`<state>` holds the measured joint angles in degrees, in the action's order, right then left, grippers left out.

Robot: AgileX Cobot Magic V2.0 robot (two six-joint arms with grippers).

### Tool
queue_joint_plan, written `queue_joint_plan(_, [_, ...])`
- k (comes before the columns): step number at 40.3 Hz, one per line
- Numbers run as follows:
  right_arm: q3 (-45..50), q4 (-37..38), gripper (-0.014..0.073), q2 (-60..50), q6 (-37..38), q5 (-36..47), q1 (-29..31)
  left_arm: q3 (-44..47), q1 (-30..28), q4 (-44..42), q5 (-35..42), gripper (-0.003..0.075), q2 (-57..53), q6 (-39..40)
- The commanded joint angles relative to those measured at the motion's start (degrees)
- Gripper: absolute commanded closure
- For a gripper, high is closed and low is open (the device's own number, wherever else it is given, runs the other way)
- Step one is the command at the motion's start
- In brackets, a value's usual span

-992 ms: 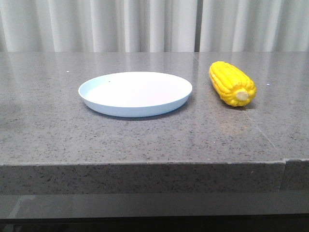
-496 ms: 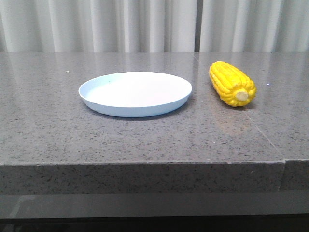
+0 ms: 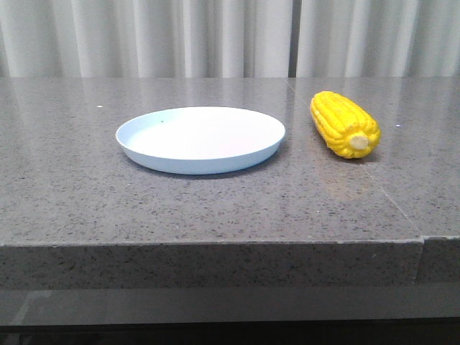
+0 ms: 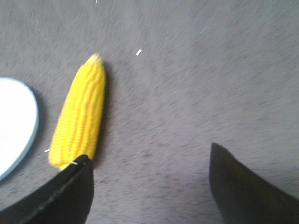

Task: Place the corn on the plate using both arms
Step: 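Lower the right gripper over the yellow corn and close on it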

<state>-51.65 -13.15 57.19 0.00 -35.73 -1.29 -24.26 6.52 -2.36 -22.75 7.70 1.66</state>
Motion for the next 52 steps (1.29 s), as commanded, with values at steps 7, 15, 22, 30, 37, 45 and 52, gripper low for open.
queue_joint_plan(7, [-13.4, -8.3, 0.0034, 16.3, 0.0, -2.7, -7.1, -1.4, 0.0, 0.0, 5.3, 0.0741, 0.6, 0.6])
queue_joint_plan(15, [-19.5, -8.6, -0.0056, 25.7, 0.5, -3.0, -9.8, -1.4, 0.0, 0.0, 5.3, 0.0741, 0.6, 0.6])
queue_joint_plan(22, [-23.0, -8.6, -0.0062, 32.7, 1.3, -2.9, -9.7, -1.4, 0.0, 0.0, 5.3, 0.0741, 0.6, 0.6])
queue_joint_plan(30, [-27.2, -8.6, -0.0062, 39.7, 1.3, -4.2, -9.7, -1.4, 0.0, 0.0, 5.3, 0.0741, 0.6, 0.6])
queue_joint_plan(37, [-29.2, -8.7, -0.0012, 42.3, 1.3, -7.2, -9.7, -1.4, 0.0, 0.0, 5.3, 0.0741, 0.6, 0.6])
queue_joint_plan(45, [-29.4, -8.9, 0.0317, 42.4, 1.3, -8.0, -9.7, -1.4, 0.0, 0.0, 5.3, 0.0741, 0.6, 0.6])
queue_joint_plan(52, [-29.5, -9.5, 0.0424, 41.3, 1.3, -8.8, -9.7, -1.4, 0.0, 0.0, 5.3, 0.0741, 0.6, 0.6])
